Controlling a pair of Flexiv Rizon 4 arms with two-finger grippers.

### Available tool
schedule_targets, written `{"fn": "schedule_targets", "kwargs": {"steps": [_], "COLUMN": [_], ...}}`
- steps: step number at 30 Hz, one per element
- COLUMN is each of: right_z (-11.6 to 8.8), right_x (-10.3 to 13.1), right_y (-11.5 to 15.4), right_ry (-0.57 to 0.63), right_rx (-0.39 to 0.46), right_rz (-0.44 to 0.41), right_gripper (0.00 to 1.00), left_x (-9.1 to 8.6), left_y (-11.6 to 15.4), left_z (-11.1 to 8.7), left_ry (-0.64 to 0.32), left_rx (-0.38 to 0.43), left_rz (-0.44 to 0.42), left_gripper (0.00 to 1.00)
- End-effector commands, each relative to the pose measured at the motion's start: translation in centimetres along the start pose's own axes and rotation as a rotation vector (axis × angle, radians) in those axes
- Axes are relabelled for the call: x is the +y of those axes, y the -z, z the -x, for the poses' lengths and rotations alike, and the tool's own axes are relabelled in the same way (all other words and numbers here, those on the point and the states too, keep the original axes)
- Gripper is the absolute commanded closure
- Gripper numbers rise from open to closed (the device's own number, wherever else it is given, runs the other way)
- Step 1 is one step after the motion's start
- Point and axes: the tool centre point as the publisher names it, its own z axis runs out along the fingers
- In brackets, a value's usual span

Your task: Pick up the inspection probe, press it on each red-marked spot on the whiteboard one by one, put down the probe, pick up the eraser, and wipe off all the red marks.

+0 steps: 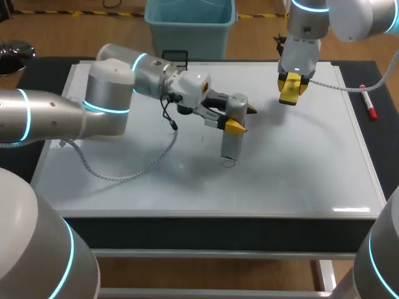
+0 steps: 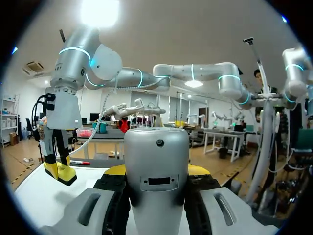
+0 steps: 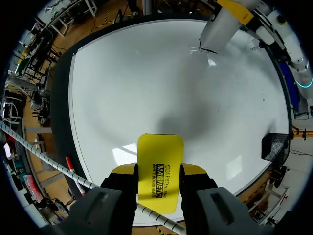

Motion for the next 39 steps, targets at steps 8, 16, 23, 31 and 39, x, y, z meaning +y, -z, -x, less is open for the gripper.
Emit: {"fn": "schedule_targets", "kwargs": {"steps": [8,16,23,31,39], "right_z": [-0.1,-0.1,-0.1,-0.1,-0.1], "right_x": [0.0,0.0,0.0,0.0,0.0], "right_y": [0.1,0.1,0.1,0.1,0.1], "right_ry": [0.002,0.002,0.002,0.002,0.002], "right_rx": [0.003,0.003,0.003,0.003,0.003], "right_rz": [-0.002,-0.002,-0.002,-0.002,-0.002], "right_gripper": [1.00,1.00,1.00,1.00,1.00], "left_x": [1.1,1.7,2.3,2.4,2.5], "left_y": [0.4,0.6,0.4,0.3,0.4], "left_z": [-1.1,-1.4,-1.2,-1.0,-1.2], "left_ry": [0.011,0.002,0.008,0.010,0.011], "left_rx": [0.017,0.016,0.023,0.024,0.021], "left_rz": [-0.012,-0.014,-0.031,-0.033,-0.032], "left_gripper": [1.00,1.00,1.00,1.00,1.00]}}
